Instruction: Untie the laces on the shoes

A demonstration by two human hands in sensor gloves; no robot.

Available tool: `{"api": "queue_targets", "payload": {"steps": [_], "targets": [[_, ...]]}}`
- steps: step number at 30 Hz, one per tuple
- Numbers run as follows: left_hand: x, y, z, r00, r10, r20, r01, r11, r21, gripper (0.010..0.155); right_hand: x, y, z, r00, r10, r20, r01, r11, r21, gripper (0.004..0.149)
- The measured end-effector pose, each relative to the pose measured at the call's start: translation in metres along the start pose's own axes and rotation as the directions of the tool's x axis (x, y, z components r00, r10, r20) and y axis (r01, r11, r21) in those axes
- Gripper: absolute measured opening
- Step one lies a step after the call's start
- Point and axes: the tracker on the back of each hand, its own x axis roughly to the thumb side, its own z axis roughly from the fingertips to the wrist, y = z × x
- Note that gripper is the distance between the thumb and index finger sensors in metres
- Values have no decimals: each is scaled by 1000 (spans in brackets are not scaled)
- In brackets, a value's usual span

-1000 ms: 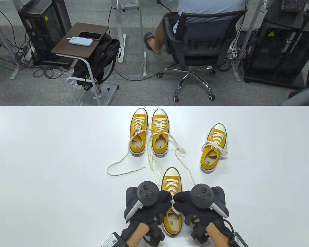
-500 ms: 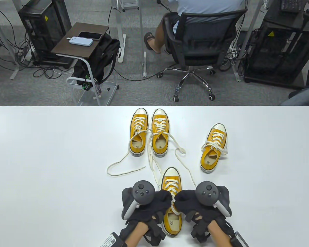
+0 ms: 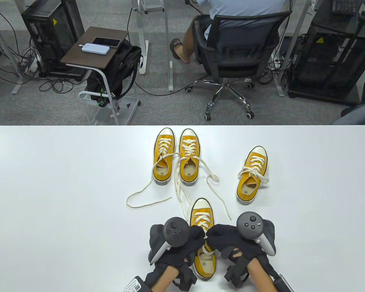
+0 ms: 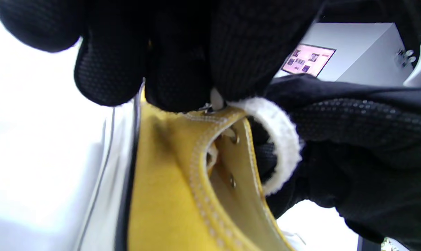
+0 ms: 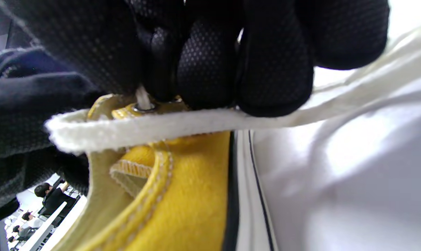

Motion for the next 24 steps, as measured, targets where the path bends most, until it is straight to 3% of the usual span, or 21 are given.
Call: {"api": "queue_targets", "payload": {"steps": [7, 10, 12, 16, 19, 24], "targets": [[0, 1, 1, 1000, 13, 7, -13, 1000, 13, 39, 1, -1, 2, 999, 37, -7, -37, 999, -10, 34], [-2, 0, 0, 1000, 24, -3, -25, 1000, -13, 38, 9, -4, 6, 993, 108, 43, -108, 994, -2, 43], [-4, 1, -1, 999, 42, -2, -42, 999, -9, 38, 15, -9, 9, 987, 144, 71, -140, 988, -57, 54], [-4, 1, -1, 999, 51, 1, -51, 999, -15, 37, 21, -4, 10, 972, 209, 107, -202, 977, -71, 56], [-3, 1, -1, 999, 45, 17, -45, 999, -3, 37, 22, 3, 6, 960, 255, 116, -245, 965, -97, 40], [-5, 4, 1, 998, 58, -34, -59, 998, -15, 37, 17, -1, 8, 971, 225, 83, -214, 969, -125, 34]]}}
